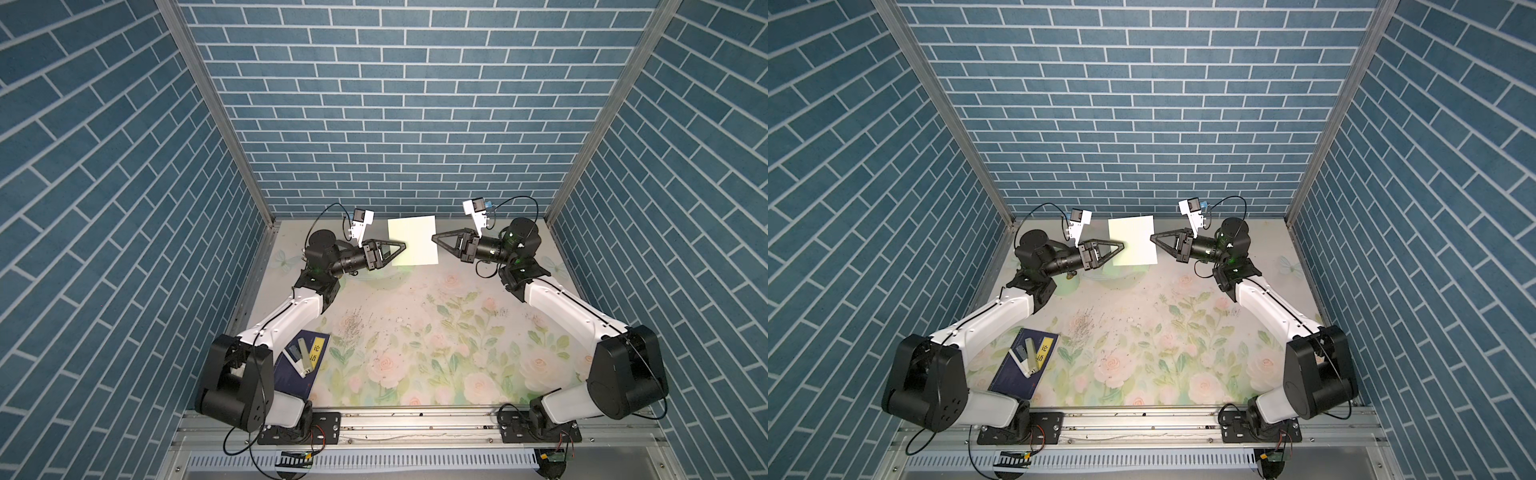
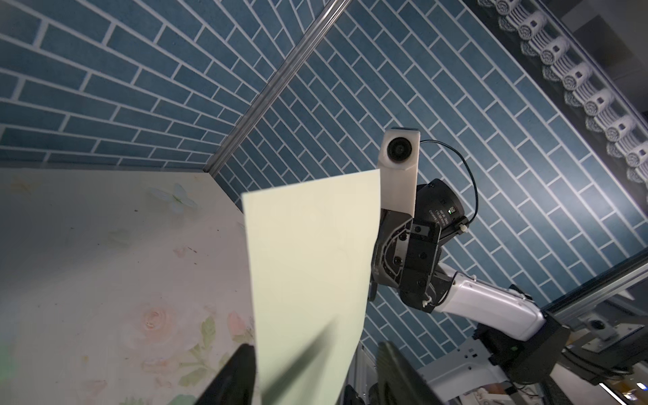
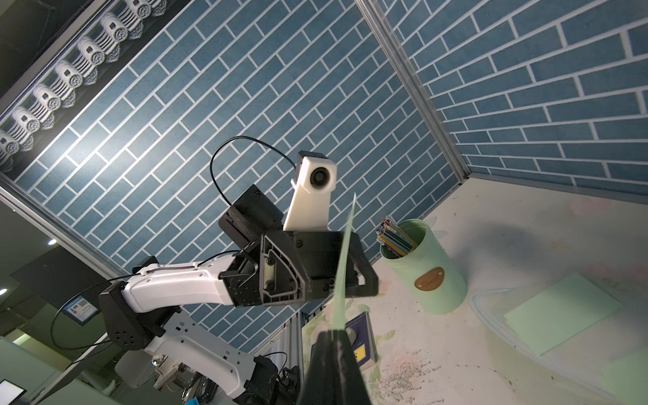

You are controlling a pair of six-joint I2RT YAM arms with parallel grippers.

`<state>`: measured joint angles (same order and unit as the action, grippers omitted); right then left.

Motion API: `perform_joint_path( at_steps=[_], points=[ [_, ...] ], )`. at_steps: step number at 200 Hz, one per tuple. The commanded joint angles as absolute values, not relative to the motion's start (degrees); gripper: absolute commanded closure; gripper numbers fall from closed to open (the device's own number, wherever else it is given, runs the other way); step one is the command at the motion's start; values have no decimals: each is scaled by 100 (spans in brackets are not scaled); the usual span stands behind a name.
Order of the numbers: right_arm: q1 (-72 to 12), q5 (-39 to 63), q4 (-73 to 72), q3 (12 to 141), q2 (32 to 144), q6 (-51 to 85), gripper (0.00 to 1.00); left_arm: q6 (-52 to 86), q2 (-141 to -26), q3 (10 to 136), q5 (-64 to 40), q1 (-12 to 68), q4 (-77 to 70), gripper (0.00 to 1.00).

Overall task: Fold the square paper along the opposite sides
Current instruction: Pick up the paper from the center of the board.

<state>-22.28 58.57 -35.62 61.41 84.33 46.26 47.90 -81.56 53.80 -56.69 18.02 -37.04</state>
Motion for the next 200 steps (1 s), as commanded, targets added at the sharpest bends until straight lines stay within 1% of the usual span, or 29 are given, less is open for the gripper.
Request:
perform_joint_path(
  at_steps=[1, 24, 78, 98, 110, 124, 160, 178, 191, 200],
  points=[
    [-2132, 5929, -3681, 6072, 8483, 4609, 100, 4557, -8091, 5464, -5706, 1819, -3521, 62],
    [-2127, 5889, -3454, 6108, 8482, 4439, 100, 4430, -8068, 5484, -5644, 1819, -3319, 73],
    [-2158, 6009, -3417, 6135, 8630, 4448, 100, 4344, -8095, 5563, -5603, 1819, -3160, 73],
    [-2171, 6022, -3302, 6135, 8640, 4374, 100, 4351, -8099, 5581, -5616, 1819, -3130, 83],
    [-2171, 6021, -3207, 6143, 8643, 4301, 100, 4317, -8086, 5594, -5582, 1819, -3057, 92],
    [-2171, 6021, -3133, 6144, 8650, 4250, 100, 4273, -8077, 5615, -5557, 1819, -2960, 100],
    [-2171, 6047, -2904, 6213, 8672, 4090, 100, 4079, -8095, 5722, -5478, 1819, -2570, 100],
    [-2167, 6064, -2874, 6231, 8690, 4078, 100, 4011, -8100, 5747, -5443, 1819, -2473, 87],
    [-2179, 6074, -2880, 6241, 8688, 4078, 100, 4002, -8110, 5763, -5432, 1819, -2461, 83],
    [-2188, 6082, -2881, 6240, 8693, 4078, 100, 3995, -8103, 5782, -5428, 1819, -2444, 82]
  ],
)
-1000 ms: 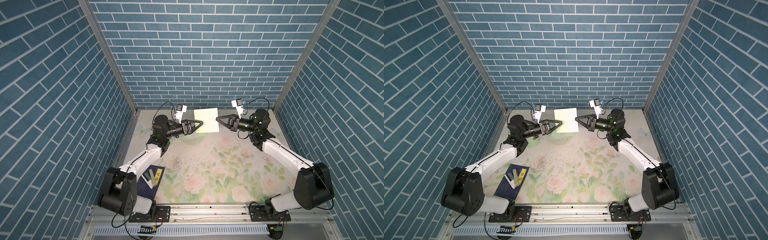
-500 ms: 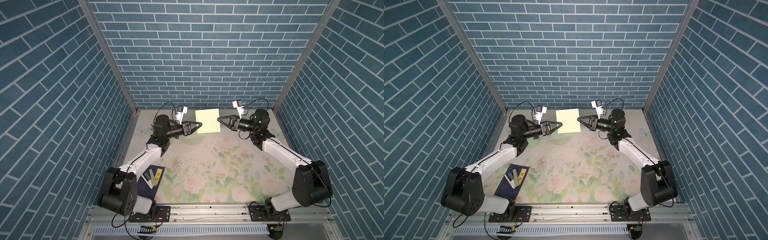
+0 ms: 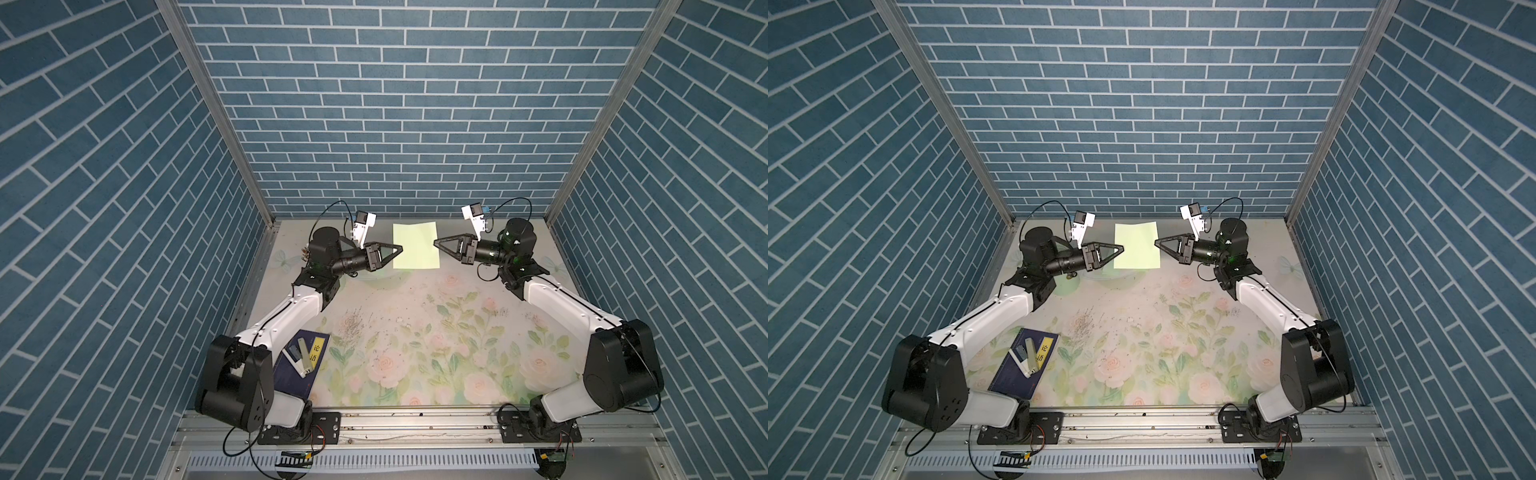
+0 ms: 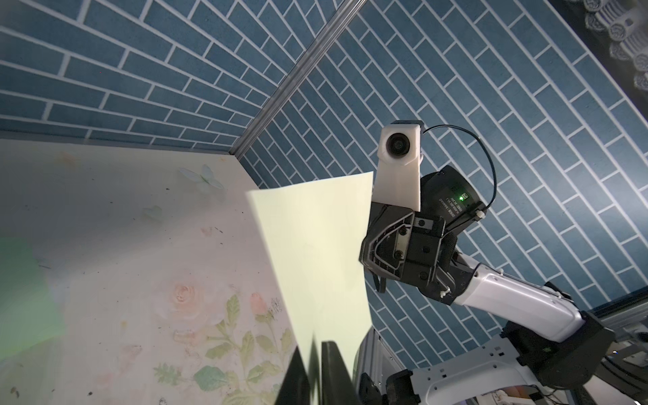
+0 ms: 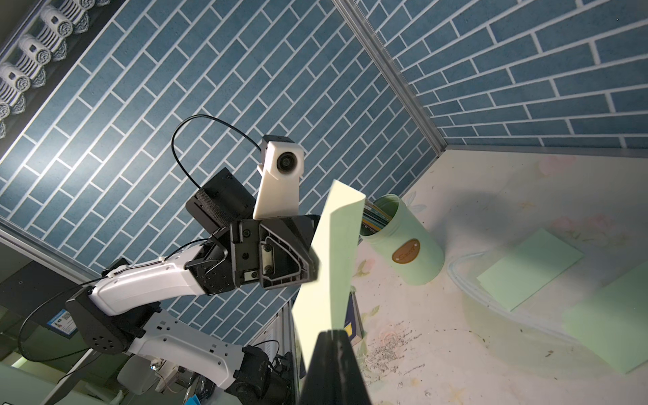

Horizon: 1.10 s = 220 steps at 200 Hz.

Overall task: Fold the square paper along the opposite sides
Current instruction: Pick up the paper from the center of the board, then fold the paper.

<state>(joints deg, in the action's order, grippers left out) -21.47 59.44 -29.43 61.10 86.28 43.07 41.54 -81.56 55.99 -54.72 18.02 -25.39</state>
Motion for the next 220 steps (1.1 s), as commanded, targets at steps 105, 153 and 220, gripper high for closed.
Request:
perform_joint_path(
  at_steps=[105, 153, 220],
  points=[
    [-2100, 4878, -759, 6658, 8621, 2331, 68, 3507, -7902, 6001, -5187, 1843, -1517, 100],
    [-2527, 2700, -24, 6909, 9073, 1518, 67, 3254, -7587, 6496, -5125, 2354, -941, 100],
    [-2739, 3428, -863, 7215, 9064, 2244, 70, 2617, -7929, 6829, -4701, 2453, -416, 100]
  ],
)
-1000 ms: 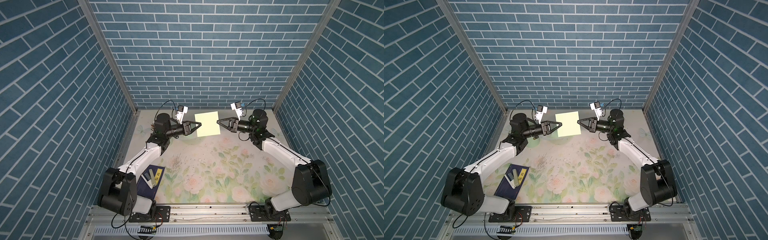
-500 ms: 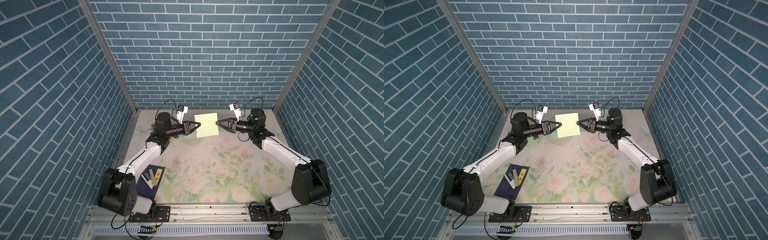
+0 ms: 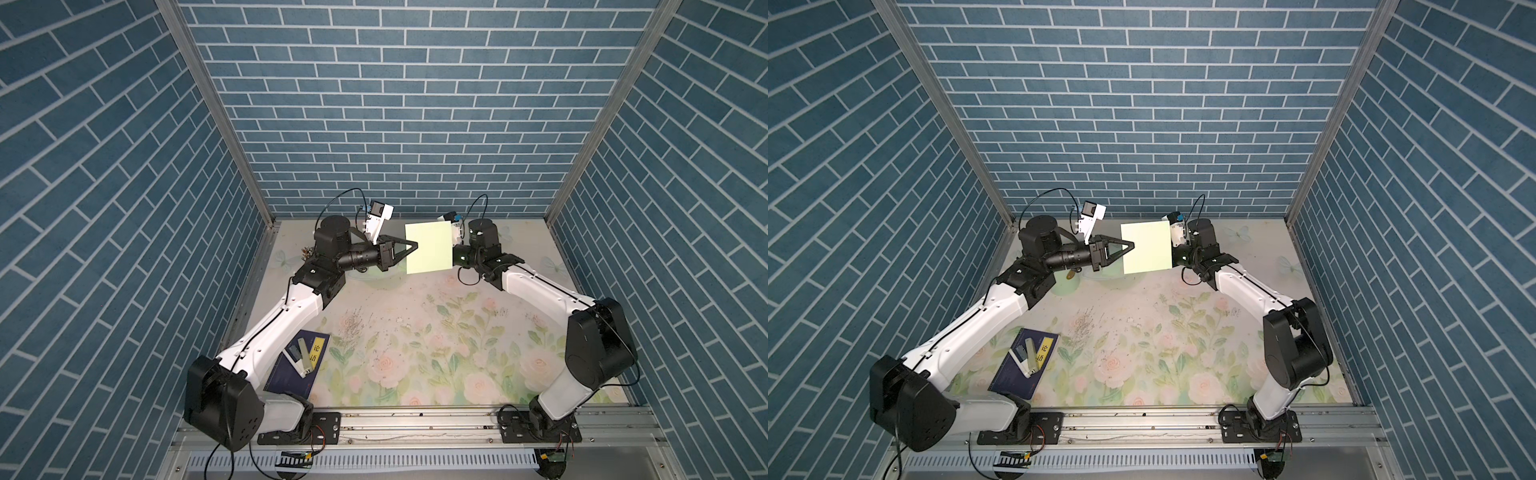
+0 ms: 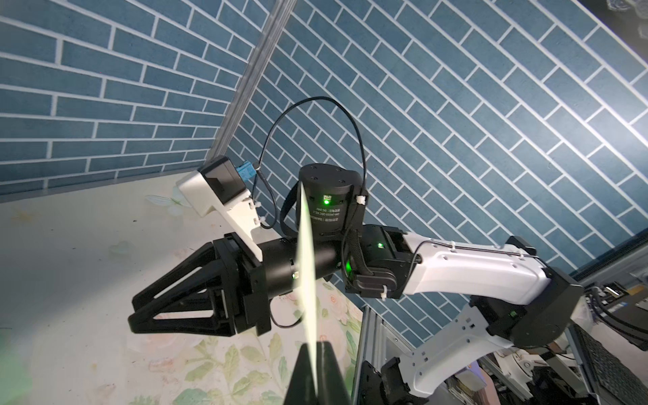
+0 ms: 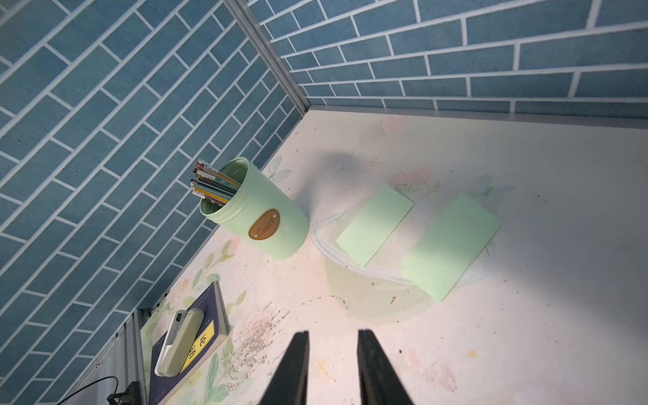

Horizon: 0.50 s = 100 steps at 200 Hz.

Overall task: Fold the square paper along the opposite sides
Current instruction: Fold the paper.

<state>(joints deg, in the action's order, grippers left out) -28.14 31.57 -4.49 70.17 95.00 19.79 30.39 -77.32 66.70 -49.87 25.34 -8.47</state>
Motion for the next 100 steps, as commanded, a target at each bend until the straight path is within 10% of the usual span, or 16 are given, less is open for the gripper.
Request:
perform_joint_path(
  at_steps=[1, 100],
  points=[
    [-2732, 3446, -867, 7202, 9045, 2256, 70, 2609, -7933, 6829, -4688, 2439, -406, 100],
    [-2665, 4426, -1842, 6461, 8170, 3120, 62, 2584, -8015, 6689, -4537, 2180, -466, 100]
  ],
)
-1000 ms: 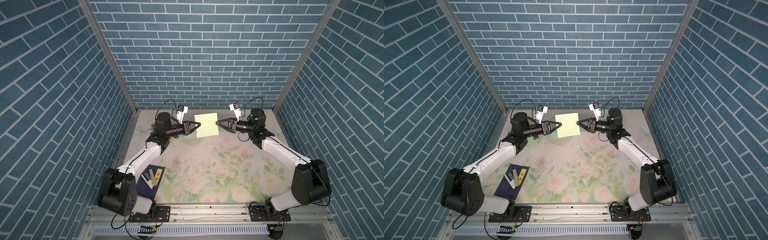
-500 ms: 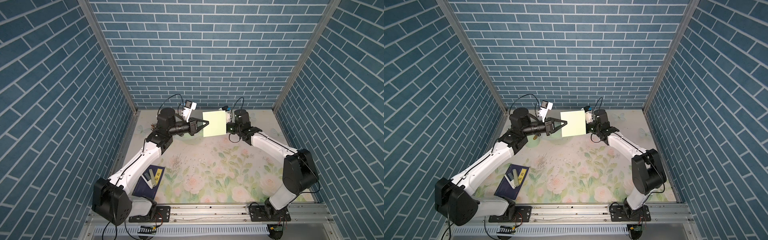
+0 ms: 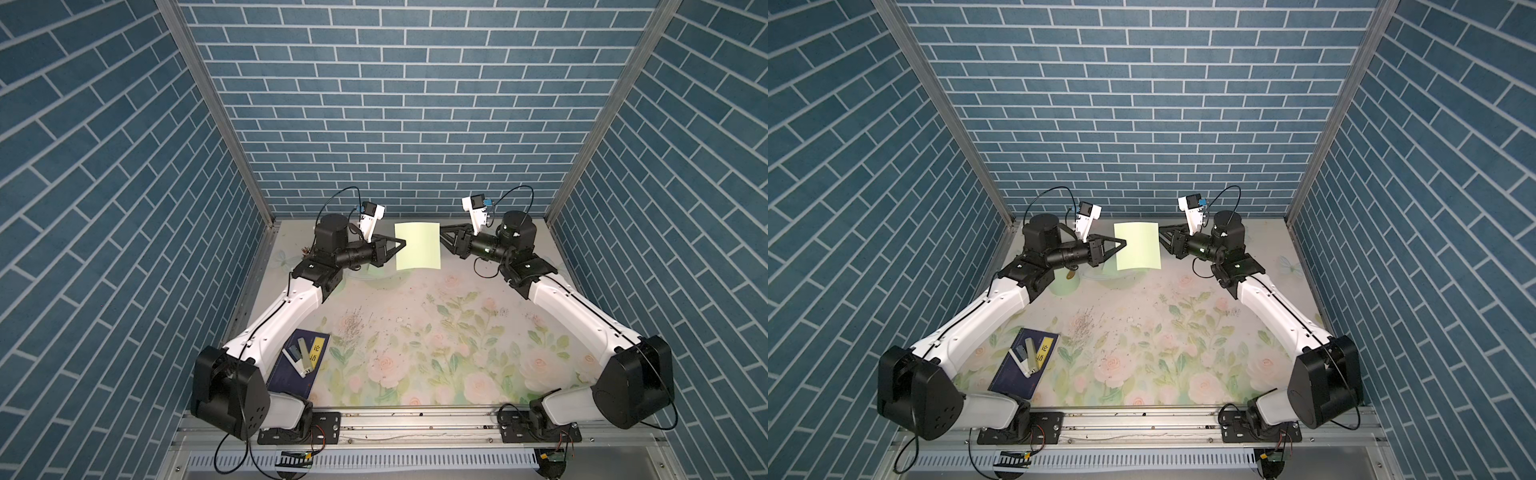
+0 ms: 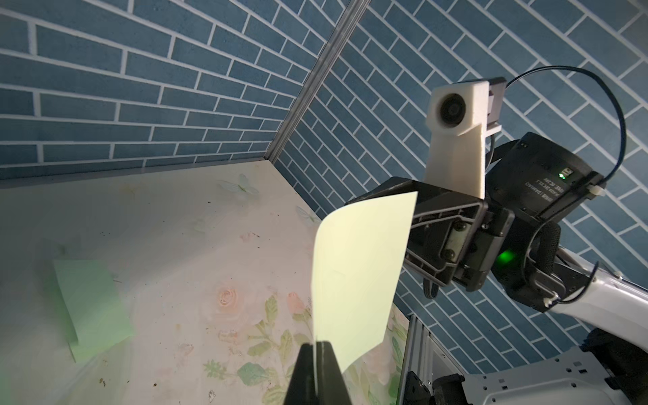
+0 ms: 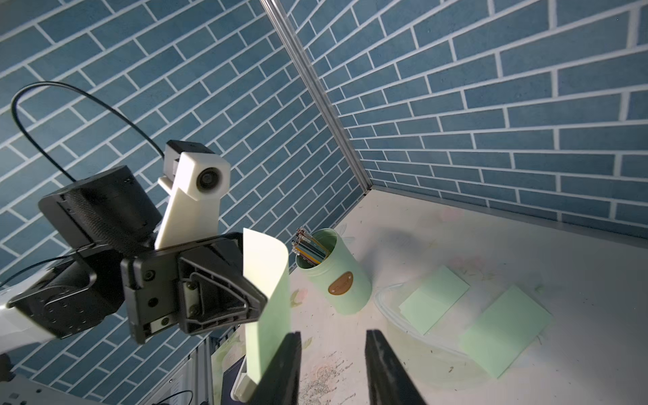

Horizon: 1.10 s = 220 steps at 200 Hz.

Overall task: Fold the square paper along the opposite sides
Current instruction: Fold the paper.

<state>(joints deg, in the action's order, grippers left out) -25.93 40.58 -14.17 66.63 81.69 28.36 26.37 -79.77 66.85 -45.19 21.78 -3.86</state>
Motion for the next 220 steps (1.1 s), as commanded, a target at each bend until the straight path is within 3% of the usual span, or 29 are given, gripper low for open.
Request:
perform_joint_path(
  at_steps=[1, 45, 108, 180, 220],
  points=[
    [-2668, 4441, -1862, 6456, 8168, 3129, 62, 2584, -8007, 6689, -4545, 2180, -466, 100],
    [-2895, 4654, -2437, 6401, 8179, 3266, 47, 2559, -7970, 6612, -4621, 2175, -411, 100],
    [-3127, 4810, -2990, 6472, 8440, 3454, 35, 2567, -7955, 6527, -4779, 2175, -431, 100],
    [-3217, 5122, -3669, 6759, 9020, 3956, 34, 2524, -7799, 6377, -5081, 2201, -536, 100],
    [-3217, 5301, -4207, 6785, 9192, 4408, 38, 2496, -7763, 6297, -5146, 2215, -545, 100]
  ],
)
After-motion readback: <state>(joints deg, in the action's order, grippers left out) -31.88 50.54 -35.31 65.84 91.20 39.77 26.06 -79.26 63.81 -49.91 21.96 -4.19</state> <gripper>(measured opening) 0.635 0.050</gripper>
